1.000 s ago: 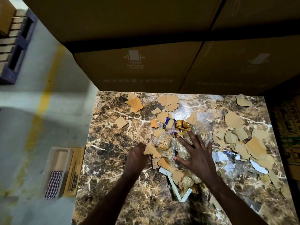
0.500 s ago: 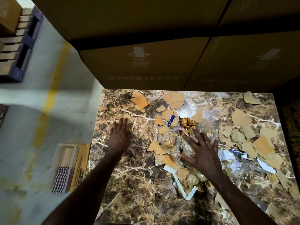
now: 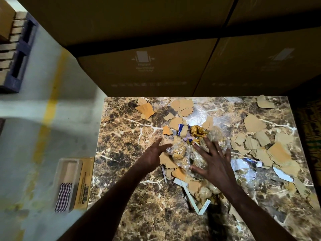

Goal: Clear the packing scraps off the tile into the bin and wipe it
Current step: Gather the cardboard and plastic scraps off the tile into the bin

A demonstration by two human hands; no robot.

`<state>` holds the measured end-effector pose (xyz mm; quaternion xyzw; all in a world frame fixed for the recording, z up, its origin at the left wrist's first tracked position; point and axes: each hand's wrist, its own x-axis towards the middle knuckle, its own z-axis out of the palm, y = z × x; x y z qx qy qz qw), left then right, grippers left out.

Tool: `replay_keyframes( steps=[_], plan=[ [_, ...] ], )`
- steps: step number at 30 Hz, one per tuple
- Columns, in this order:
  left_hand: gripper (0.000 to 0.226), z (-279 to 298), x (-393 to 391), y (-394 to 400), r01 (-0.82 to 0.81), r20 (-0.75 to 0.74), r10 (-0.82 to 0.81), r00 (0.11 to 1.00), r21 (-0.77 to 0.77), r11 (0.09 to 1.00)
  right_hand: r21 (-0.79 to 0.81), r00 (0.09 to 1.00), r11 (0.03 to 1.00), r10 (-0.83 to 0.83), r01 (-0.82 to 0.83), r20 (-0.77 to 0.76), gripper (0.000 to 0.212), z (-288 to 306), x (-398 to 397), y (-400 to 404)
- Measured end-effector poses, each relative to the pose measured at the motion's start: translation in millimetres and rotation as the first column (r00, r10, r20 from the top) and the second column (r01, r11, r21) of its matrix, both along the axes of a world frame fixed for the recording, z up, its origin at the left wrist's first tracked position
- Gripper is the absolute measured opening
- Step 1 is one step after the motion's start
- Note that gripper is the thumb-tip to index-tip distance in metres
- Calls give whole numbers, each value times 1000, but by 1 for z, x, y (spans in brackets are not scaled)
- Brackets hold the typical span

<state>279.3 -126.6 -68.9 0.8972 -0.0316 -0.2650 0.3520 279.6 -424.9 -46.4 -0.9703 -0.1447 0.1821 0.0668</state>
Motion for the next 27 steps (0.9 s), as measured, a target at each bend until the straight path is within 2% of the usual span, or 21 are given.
replay_keyframes(
  steps=[2,4,6,9,11,14,16,17,20,23,27],
  plan=[
    [66,4,5,3,-99,-34,97,995,-63,993,-2,1000,1000,5,-5,-4,91,0,1,0],
    [50,12,16,2,-269,15,270,963,-45,962,-3,1000,1000,5,-5,-4,91,0,1,0],
    [54,12,31,0,-375,96,375,922,-14,927,2,1000,1000,0,0,-1,91,0,0,0],
    [94,8,49,-6,-273,79,270,960,41,961,-1,1000,1000,-1,1,-7,92,0,1,0],
    [103,10,52,-14,-169,14,169,986,28,985,-4,1000,1000,-3,3,-5,92,0,1,0],
    [90,13,46,-26,-18,-35,17,999,-28,999,10,1000,1000,-5,5,4,91,0,0,-1],
    [69,9,41,-29,0,-51,-5,999,-92,996,19,1000,1000,-4,3,7,91,1,0,-1],
    [66,8,41,-28,-16,-47,11,999,-100,995,19,1000,1000,-3,3,6,92,1,0,-1],
    [72,14,47,-24,-125,-13,125,992,-60,990,15,1000,1000,-3,4,-13,93,2,1,-1],
    [70,19,68,-26,-176,102,178,979,-34,984,19,1000,1000,-8,9,-20,92,1,2,-1],
    [92,19,107,-34,-83,154,73,985,58,995,25,1000,1000,-18,19,-24,88,1,1,-1]
  ],
)
